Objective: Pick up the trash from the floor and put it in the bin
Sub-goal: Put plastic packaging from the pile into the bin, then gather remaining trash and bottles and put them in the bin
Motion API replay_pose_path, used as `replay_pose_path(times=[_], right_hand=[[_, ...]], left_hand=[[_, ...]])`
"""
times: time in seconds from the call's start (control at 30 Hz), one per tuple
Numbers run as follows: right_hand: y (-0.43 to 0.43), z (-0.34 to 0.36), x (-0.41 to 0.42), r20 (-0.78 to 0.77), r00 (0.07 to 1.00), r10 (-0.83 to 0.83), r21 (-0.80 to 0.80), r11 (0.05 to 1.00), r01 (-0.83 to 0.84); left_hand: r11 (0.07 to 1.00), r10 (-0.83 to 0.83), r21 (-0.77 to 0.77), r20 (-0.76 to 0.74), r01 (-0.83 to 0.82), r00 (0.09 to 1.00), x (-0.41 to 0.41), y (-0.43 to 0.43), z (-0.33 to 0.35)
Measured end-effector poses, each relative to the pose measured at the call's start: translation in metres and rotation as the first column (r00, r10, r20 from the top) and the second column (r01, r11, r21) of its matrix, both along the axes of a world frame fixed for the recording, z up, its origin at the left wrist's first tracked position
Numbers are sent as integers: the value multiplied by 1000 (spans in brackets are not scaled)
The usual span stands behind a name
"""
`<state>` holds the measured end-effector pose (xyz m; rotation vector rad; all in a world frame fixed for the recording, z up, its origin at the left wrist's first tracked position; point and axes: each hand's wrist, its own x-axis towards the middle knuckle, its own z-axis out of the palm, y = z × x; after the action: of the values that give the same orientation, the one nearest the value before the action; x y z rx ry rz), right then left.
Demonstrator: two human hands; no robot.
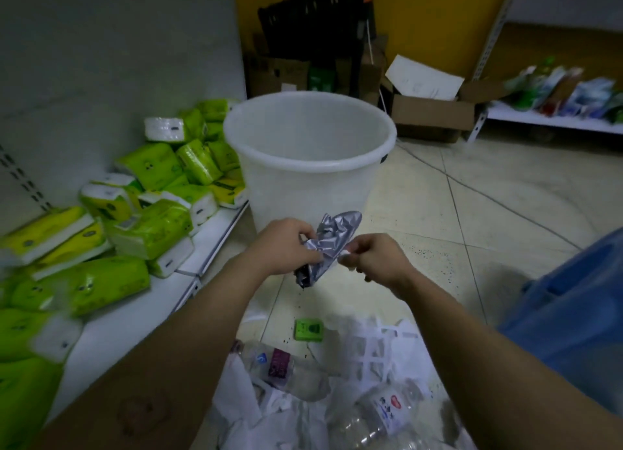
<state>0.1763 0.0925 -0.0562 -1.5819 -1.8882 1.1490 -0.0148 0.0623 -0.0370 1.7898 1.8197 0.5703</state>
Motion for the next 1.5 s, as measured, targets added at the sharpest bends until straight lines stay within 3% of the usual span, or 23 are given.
replay_pose_path(times=[0.2,0.4,0.57,0.73,0.8,0.87,1.03,1.17,1.3,1.5], right_hand=[[24,101,-5,-268,963,-4,122,992,39],[55,169,-31,-286,958,-28,335,934,128],[81,140,-48,-163,984,-72,226,968,109],[81,87,-43,-136,955,-264,427,854,297],[75,67,-33,-151,919,-364,424,816,393],[65,42,-23,-103,921,-376,336,858,388],[31,-30,-12,162,971,-177,66,984,168],[13,-74,-12,323,946,-4,-92,995,36],[4,-103,-18,399,911,103,-151,987,-46],[14,-124,-51,473,860,192,-120,981,-154]], left_hand=[[979,-17,206,81,0,997,-13,27,99],[918,128,357,145,-173,981,-22,61,155],[877,310,339,143,-341,940,-30,83,132],[849,263,468,30,-246,964,-32,69,97],[792,241,566,52,-227,969,-30,59,84],[772,230,597,58,-218,971,-26,47,63],[892,220,397,31,-214,975,-20,23,-15],[980,196,20,12,-196,981,-22,11,-77],[941,133,-300,-108,-160,985,-29,-4,-132],[915,34,-389,-201,-112,979,-33,1,-172]])
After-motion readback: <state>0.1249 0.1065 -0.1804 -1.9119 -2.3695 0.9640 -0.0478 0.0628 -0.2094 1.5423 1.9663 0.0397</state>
